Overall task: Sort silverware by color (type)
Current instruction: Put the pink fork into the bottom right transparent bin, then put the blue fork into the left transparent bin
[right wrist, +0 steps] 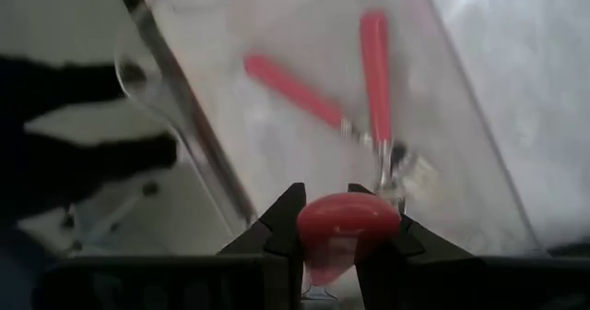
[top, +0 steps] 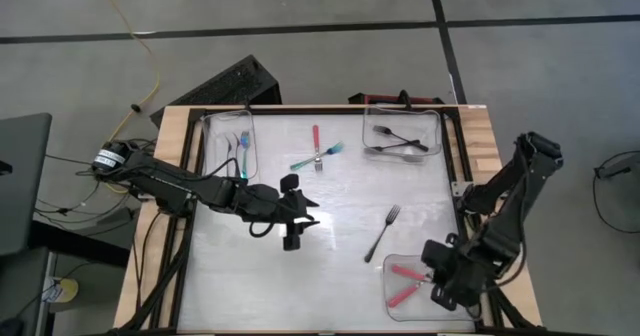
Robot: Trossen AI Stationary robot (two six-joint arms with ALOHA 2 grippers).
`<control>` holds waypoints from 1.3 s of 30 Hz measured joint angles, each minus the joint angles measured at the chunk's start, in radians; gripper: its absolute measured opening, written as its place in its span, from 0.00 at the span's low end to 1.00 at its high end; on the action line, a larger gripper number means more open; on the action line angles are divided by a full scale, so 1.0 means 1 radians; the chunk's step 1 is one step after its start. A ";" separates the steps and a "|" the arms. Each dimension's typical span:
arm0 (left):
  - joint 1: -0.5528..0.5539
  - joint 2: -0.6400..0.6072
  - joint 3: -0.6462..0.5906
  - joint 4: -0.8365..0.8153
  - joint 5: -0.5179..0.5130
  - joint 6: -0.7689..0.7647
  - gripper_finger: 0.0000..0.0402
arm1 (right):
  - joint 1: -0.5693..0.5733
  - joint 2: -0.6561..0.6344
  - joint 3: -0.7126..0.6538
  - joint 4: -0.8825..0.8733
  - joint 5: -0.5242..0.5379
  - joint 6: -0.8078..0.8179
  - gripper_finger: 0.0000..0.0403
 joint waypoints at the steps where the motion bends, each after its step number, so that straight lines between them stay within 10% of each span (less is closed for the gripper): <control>1: 0.000 0.000 0.000 0.000 0.002 0.000 0.47 | -0.011 0.003 0.000 -0.002 -0.036 -0.004 0.22; 7: 0.000 0.000 0.000 -0.003 0.032 0.053 0.47 | -0.069 0.059 0.000 -0.013 -0.112 -0.086 0.24; 16: 0.000 0.000 0.000 -0.056 0.080 0.114 0.47 | -0.134 0.158 0.000 -0.050 -0.406 -0.142 0.70; 23: 0.000 -0.015 0.000 -0.182 0.148 0.170 0.47 | -0.154 0.123 0.005 -0.010 -0.522 0.015 0.80; 29: 0.000 -0.050 0.000 -0.372 0.127 0.261 0.47 | -0.136 0.054 0.074 0.029 -0.334 0.206 0.78; 39: 0.122 0.001 0.000 -0.412 0.239 0.316 0.47 | -0.120 -0.022 0.128 0.259 0.369 0.034 0.78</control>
